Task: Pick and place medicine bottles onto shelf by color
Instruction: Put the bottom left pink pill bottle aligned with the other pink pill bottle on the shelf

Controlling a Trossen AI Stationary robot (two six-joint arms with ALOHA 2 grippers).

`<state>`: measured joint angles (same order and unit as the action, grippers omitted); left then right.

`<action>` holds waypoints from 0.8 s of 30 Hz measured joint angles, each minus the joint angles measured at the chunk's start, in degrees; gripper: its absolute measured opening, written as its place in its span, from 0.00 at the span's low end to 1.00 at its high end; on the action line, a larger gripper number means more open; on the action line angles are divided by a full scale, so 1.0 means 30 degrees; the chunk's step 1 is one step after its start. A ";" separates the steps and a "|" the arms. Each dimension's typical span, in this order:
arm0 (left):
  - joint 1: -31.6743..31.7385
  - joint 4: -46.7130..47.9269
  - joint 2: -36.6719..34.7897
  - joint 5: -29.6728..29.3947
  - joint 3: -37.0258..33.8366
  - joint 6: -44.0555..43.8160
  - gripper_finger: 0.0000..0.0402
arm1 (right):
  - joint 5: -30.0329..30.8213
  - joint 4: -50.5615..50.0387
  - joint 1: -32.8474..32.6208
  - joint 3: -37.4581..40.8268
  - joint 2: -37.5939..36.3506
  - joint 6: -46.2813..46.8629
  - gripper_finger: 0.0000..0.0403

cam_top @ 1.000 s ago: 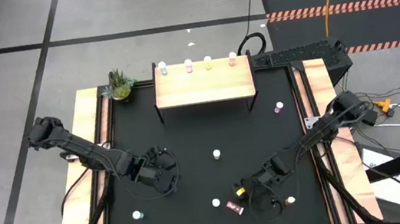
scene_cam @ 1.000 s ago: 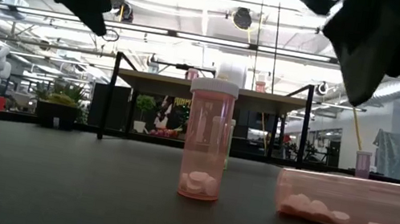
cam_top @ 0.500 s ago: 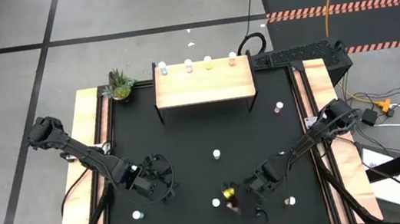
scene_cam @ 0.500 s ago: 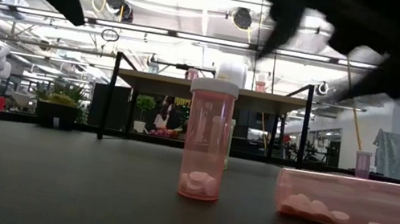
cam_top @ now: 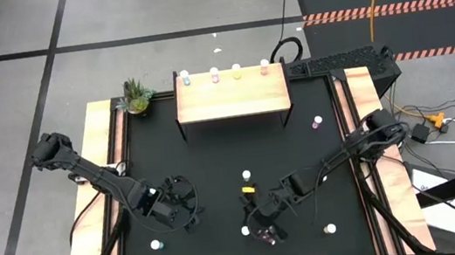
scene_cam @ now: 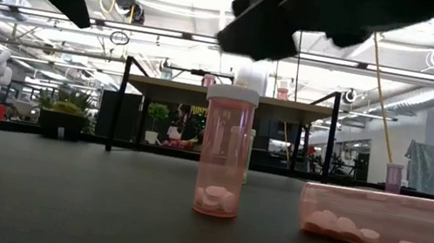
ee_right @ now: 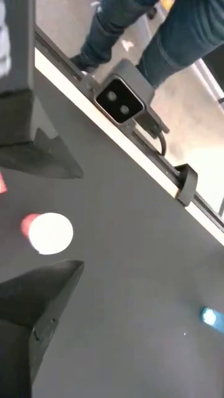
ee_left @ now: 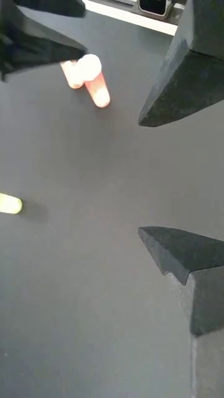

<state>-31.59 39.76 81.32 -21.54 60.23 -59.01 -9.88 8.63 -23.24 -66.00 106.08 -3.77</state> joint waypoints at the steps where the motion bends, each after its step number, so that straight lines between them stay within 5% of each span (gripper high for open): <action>1: 0.0000 -0.0010 0.0000 0.0000 0.0000 0.0088 0.68 | -0.0278 0.0506 0.0000 0.0000 0.0320 -0.0080 0.59; 10: -0.0009 0.0080 0.0000 0.0182 0.0000 0.0116 0.68 | 0.0347 0.2109 -0.0010 0.0000 0.1531 0.0022 0.69; 24: 0.0007 0.0386 0.0000 0.0357 0.0000 0.1252 0.68 | 0.0260 0.0975 0.0160 0.0000 0.1552 0.0006 0.44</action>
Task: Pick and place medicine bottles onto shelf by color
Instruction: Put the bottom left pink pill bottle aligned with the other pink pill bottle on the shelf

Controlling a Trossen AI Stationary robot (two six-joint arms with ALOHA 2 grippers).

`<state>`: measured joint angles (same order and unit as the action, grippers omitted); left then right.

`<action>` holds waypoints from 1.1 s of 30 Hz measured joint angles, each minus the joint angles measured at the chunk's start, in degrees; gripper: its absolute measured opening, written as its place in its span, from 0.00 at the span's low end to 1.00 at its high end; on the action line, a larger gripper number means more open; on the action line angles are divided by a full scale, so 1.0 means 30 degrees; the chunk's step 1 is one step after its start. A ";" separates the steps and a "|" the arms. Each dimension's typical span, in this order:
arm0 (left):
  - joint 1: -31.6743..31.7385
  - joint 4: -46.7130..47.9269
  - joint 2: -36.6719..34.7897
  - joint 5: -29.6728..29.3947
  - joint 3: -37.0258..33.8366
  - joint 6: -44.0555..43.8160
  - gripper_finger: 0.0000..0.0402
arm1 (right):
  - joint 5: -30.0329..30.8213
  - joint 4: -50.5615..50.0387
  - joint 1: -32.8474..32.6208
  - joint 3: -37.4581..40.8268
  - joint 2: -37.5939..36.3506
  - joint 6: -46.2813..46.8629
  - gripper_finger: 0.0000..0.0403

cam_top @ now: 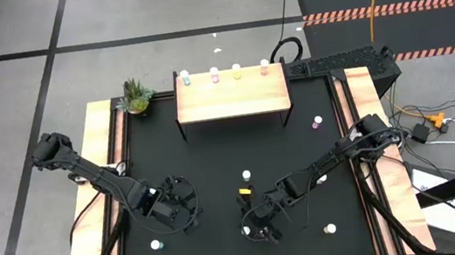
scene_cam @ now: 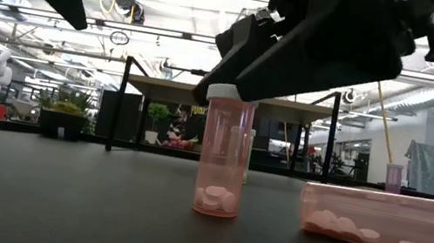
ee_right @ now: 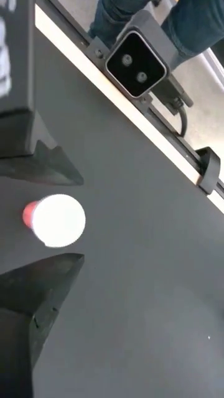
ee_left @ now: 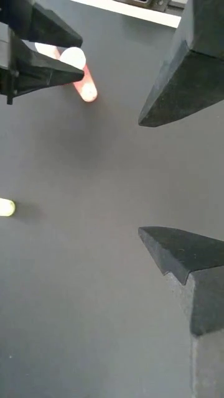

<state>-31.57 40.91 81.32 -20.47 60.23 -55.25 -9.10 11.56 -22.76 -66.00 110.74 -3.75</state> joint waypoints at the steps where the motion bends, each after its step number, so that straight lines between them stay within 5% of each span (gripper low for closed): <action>1: 0.0000 0.0013 0.0000 0.0000 0.0000 0.0024 0.68 | -0.0007 0.0054 0.0000 0.0000 0.0000 0.0017 0.43; 17: 0.0003 0.0042 0.0000 0.0007 0.0000 0.0590 0.68 | 0.0029 -0.0759 0.0836 0.0036 -0.0658 0.1103 0.28; 23: 0.0496 0.1241 0.0000 0.0025 0.0000 0.2362 0.68 | 0.0323 -0.2934 0.2224 0.0022 -0.4083 0.1757 0.29; 33: 0.4199 0.1459 0.0000 0.0015 0.0000 1.0085 0.68 | 0.5096 -0.8674 0.8425 0.0015 -1.1831 0.0888 0.29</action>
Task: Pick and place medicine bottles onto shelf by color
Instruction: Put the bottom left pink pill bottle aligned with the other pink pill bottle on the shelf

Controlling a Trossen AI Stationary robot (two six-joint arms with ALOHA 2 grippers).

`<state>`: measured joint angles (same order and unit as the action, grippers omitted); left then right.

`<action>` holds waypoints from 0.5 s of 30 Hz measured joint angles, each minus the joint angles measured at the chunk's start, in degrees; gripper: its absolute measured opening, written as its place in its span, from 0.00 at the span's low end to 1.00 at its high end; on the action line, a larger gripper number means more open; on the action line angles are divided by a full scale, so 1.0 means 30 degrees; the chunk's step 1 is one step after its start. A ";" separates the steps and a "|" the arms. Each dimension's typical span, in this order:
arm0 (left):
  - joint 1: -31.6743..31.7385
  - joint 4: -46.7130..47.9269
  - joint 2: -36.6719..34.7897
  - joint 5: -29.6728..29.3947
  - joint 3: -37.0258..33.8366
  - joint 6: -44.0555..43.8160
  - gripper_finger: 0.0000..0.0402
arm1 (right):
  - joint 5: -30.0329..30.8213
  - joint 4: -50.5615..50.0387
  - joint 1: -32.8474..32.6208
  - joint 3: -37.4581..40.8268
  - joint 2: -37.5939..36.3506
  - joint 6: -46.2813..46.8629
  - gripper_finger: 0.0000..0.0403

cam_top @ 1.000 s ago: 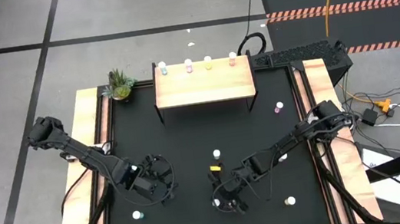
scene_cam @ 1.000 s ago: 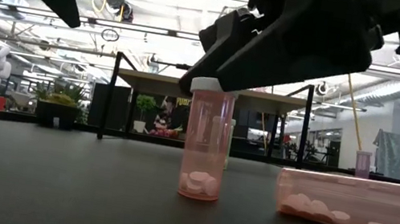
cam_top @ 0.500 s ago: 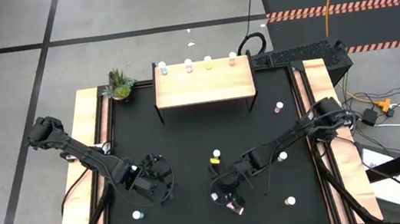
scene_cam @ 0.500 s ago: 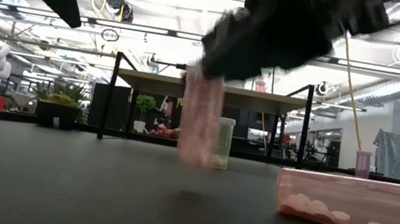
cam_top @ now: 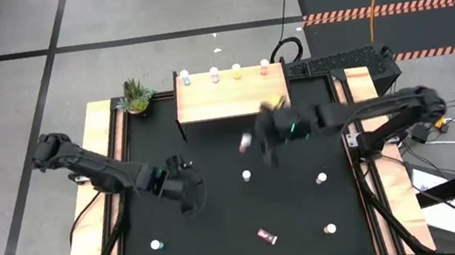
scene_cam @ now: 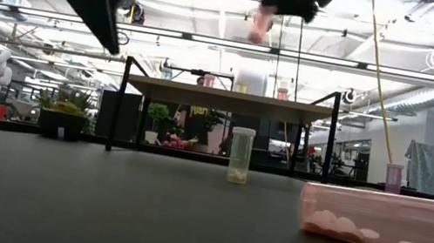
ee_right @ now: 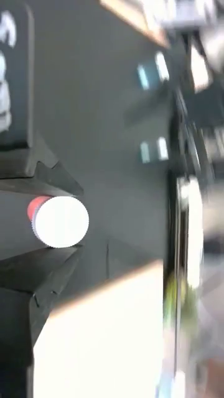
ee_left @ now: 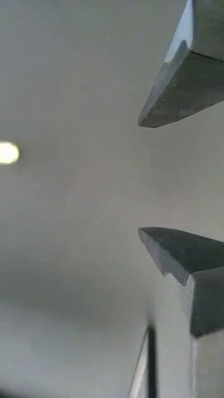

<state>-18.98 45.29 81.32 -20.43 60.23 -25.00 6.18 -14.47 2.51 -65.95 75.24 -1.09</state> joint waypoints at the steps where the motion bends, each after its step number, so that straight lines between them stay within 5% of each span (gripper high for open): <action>1: 0.0451 -0.0081 0.0000 0.0000 0.0000 0.0662 0.68 | 0.0253 -0.0382 0.0909 0.0000 -0.0532 -0.0010 0.29; 9: 0.3397 -0.1365 0.0000 0.0721 0.0007 0.5960 0.68 | 0.0405 -0.1876 0.7668 0.0003 -0.1349 -0.1431 0.29; 15: 0.5292 -0.2057 0.0000 0.1456 0.0007 0.4680 0.68 | -0.2168 -0.1947 1.1235 0.0000 -0.0715 -0.2585 0.30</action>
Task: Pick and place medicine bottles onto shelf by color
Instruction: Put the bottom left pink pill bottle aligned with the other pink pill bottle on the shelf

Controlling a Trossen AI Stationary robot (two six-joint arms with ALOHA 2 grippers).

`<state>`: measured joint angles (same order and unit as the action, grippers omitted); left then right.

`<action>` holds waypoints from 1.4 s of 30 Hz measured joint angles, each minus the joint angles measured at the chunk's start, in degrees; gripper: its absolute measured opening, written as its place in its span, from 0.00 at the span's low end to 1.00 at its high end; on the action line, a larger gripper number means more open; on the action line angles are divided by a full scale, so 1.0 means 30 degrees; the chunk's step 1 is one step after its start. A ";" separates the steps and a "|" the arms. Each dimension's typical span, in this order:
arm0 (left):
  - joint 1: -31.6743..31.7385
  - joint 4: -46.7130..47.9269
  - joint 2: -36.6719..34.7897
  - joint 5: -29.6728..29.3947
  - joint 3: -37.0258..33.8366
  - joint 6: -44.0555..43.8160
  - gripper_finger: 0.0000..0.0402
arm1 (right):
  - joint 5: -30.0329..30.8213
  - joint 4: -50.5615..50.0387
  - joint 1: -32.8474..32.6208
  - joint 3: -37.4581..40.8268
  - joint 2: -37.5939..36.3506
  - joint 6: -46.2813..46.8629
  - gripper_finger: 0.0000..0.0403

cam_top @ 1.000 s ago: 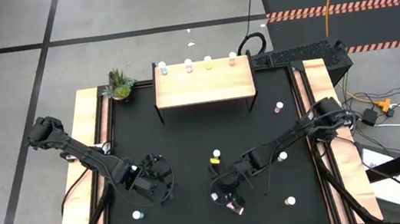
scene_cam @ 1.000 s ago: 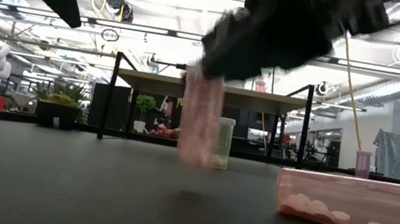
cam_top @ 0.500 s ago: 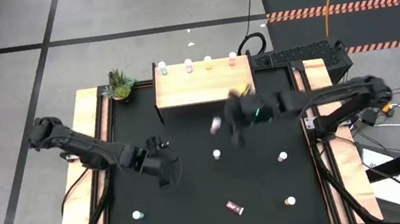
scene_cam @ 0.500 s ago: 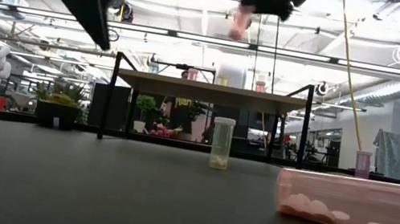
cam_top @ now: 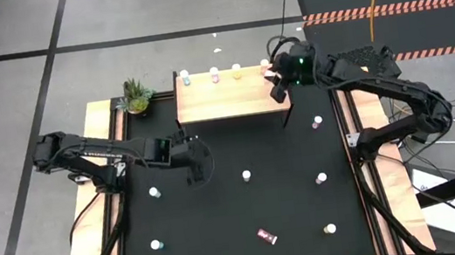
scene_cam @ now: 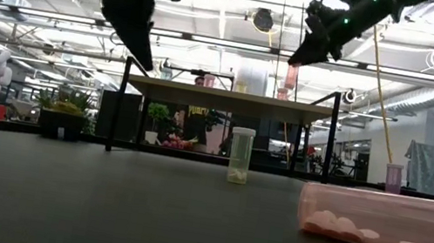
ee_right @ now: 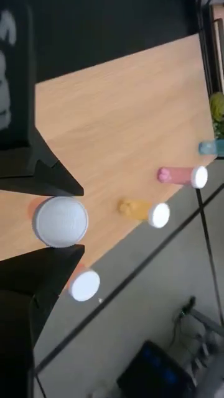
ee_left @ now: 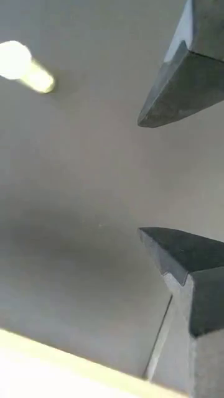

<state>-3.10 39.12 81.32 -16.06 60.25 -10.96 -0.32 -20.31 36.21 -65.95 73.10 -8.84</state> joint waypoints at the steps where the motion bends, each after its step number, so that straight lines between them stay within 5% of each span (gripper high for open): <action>1: 0.0208 -0.0167 0.0000 0.0119 0.0000 -0.0605 0.68 | -0.0575 0.0026 0.0404 0.0000 0.0161 -0.0170 0.30; 10: 0.1386 -0.0558 0.0000 -0.1646 0.0000 -0.2260 0.68 | -0.1958 0.0252 0.1535 0.0000 0.1757 -0.1799 0.30; 28: 0.3189 -0.0550 0.0000 -0.1645 0.0000 -0.1928 0.68 | -0.1988 0.0056 0.1586 0.0000 0.1859 -0.0786 0.30; 42: 0.3259 -0.0351 0.0000 -0.1450 0.0000 -0.1949 0.68 | -0.1988 -0.0335 0.1578 0.0000 0.1859 0.0149 0.42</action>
<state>6.68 38.07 81.32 -20.41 60.25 -16.80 -6.28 -21.31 40.95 -65.95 78.67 -8.40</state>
